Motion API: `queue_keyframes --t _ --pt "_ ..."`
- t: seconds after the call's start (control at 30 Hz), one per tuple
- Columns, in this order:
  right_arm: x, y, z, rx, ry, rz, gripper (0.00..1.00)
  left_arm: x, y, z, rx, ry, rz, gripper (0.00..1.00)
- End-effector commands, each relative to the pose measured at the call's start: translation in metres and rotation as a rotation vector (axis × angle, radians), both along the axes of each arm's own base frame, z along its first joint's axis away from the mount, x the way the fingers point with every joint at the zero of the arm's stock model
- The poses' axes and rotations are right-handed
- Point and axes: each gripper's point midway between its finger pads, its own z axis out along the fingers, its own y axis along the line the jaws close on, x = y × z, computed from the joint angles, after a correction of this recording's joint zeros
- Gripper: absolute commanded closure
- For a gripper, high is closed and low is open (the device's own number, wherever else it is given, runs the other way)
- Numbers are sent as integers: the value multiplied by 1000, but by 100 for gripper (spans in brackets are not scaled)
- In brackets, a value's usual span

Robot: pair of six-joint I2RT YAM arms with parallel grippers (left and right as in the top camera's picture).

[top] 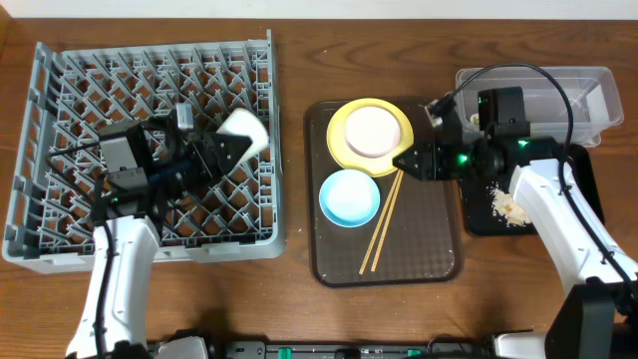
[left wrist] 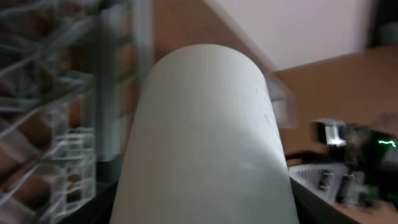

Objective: Sort waste into correct bins and load items into the dishwasher rack
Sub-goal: 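Lower the white cup upside down into the dish rack with left gripper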

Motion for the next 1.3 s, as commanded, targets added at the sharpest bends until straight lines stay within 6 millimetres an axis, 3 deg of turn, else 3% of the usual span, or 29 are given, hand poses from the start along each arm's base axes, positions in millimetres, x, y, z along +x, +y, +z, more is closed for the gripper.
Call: queue_keyframes --t 0.0,0.17,0.33,0.5,1.0,1.03,1.13,1.27 --pt "6 -22 13 -174 -128 -7 60 8 38 19 327 -84 78 65" --pt "-8 -51 16 -345 -97 -69 61 -22 95 22 632 120 274 71" --pt "-26 -73 11 -467 -43 -99 61 -59 122 8 775 300 349 71" --pt "-32 -74 8 -475 -22 -89 60 -77 124 -16 794 447 314 70" --pt "-31 -74 9 -474 -26 -90 60 -57 111 -81 698 625 182 70" --pt "-31 -74 9 -474 -26 -90 60 -57 111 -83 697 634 179 68" --pt "-31 -74 9 -474 -26 -90 55 -58 111 -87 696 650 172 35" --pt "-31 -74 9 -474 -25 -90 53 -58 111 -83 696 639 177 33"
